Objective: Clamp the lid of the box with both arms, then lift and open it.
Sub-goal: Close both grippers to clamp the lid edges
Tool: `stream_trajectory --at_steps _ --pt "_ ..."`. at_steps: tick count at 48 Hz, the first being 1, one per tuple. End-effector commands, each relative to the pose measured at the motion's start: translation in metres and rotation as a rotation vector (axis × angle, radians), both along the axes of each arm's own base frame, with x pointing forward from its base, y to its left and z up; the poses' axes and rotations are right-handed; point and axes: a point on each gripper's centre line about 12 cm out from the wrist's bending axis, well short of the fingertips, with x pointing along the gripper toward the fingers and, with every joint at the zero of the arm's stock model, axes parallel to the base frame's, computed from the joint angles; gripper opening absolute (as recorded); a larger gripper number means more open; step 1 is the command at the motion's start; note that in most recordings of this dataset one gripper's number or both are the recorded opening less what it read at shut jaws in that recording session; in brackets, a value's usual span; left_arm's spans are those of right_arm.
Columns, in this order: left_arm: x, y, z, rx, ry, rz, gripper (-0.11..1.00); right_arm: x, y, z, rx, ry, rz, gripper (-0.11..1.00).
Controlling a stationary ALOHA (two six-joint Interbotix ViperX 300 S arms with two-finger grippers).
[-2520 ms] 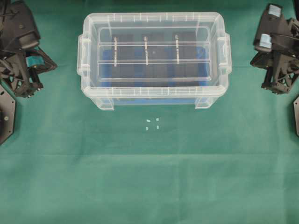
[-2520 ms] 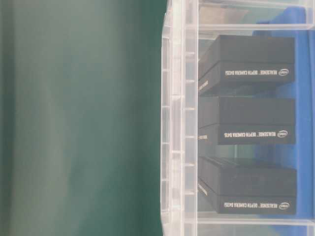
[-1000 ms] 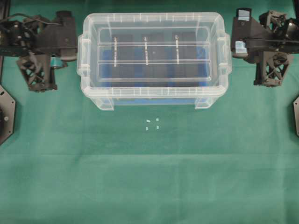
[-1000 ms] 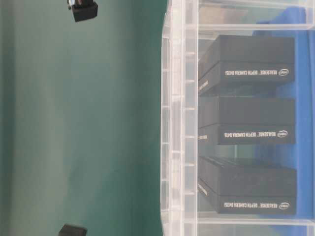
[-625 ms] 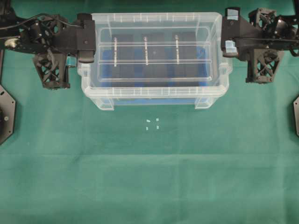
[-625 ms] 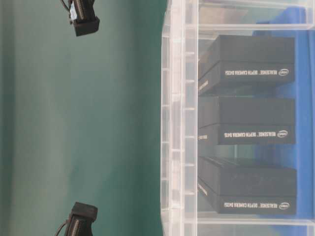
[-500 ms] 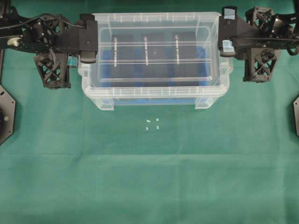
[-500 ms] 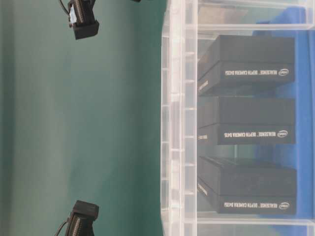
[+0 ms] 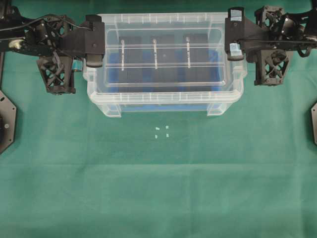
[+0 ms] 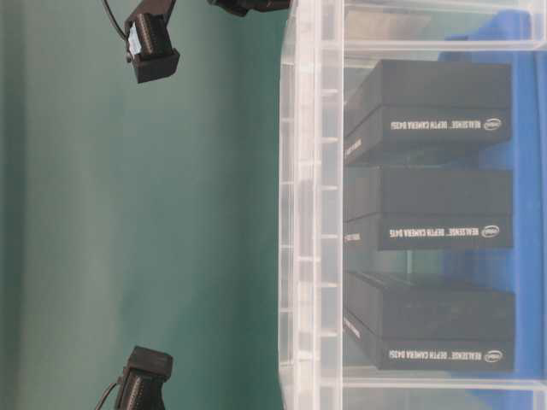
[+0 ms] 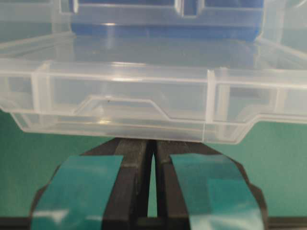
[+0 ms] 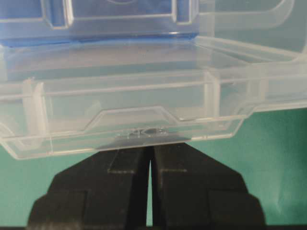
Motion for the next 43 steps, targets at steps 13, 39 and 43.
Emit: stream_trajectory --at_steps 13,39,43 --pt "0.008 0.002 0.009 0.012 -0.043 0.002 0.01 0.011 -0.002 0.017 -0.024 -0.067 0.006 0.0" --pt "0.006 0.001 0.03 0.012 -0.05 0.007 0.01 0.013 -0.003 0.035 -0.036 -0.102 -0.001 0.0" --pt "0.007 0.001 0.036 0.014 -0.056 0.007 0.01 0.012 -0.002 0.037 -0.036 -0.104 -0.004 0.0"
